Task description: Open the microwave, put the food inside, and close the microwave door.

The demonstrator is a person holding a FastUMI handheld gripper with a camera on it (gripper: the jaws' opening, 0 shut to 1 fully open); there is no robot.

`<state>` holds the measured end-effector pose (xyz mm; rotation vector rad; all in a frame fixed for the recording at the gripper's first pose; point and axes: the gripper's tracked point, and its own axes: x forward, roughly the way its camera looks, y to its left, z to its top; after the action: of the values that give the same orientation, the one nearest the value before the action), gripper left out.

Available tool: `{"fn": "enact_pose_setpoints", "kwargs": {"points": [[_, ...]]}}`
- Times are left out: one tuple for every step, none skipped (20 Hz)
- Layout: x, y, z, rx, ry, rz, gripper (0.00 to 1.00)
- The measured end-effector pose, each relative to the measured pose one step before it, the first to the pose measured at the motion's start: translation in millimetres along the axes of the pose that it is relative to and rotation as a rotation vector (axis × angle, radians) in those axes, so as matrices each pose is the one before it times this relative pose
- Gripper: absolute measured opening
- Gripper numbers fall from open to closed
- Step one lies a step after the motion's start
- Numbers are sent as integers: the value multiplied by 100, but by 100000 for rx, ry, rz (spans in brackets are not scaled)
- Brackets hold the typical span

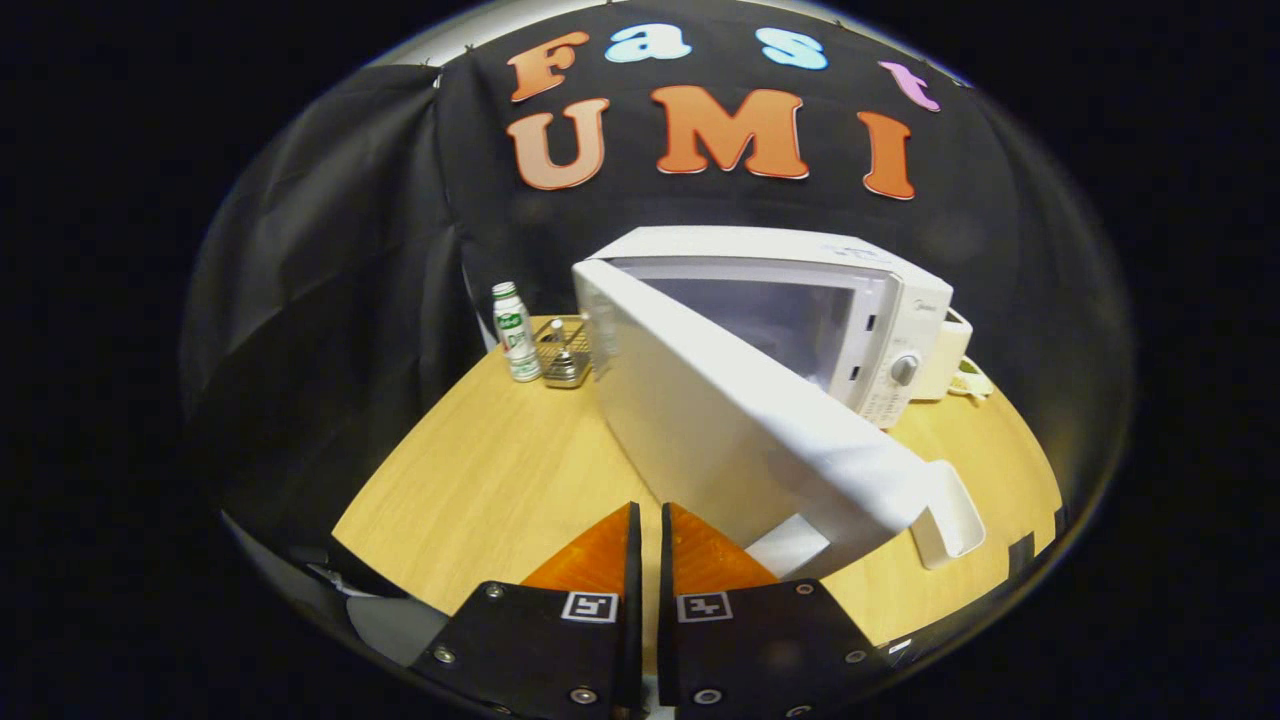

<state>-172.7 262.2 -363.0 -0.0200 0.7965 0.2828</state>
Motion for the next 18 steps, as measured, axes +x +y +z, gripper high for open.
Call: {"fn": "enact_pose_setpoints", "kwargs": {"points": [[884,-1519,230,215,248,-2306,7],[1021,-1654,468,301,423,-2291,7],[481,-1365,384,478,-129,-2246,7],[1049,-1411,871,764,-1385,-2141,7],[1160,-1422,645,695,-647,-2105,7],[1054,-1262,581,827,-28,-2012,7],[979,-1125,396,605,282,-1718,7],[1057,-1037,525,852,223,-1703,7],[1196,-865,601,668,278,-1548,7],[1074,-786,465,521,378,-1406,7],[903,-612,482,555,-400,-1322,7],[919,-543,654,189,-596,-991,7],[1116,-746,700,129,-789,-811,7],[779,-498,388,-372,-135,-1057,7],[668,-971,-732,231,3914,-3213,7],[410,194,-1035,2744,4151,1595,8],[-145,567,-269,957,309,1787,9],[145,-3,238,674,-1798,1533,9]]}}
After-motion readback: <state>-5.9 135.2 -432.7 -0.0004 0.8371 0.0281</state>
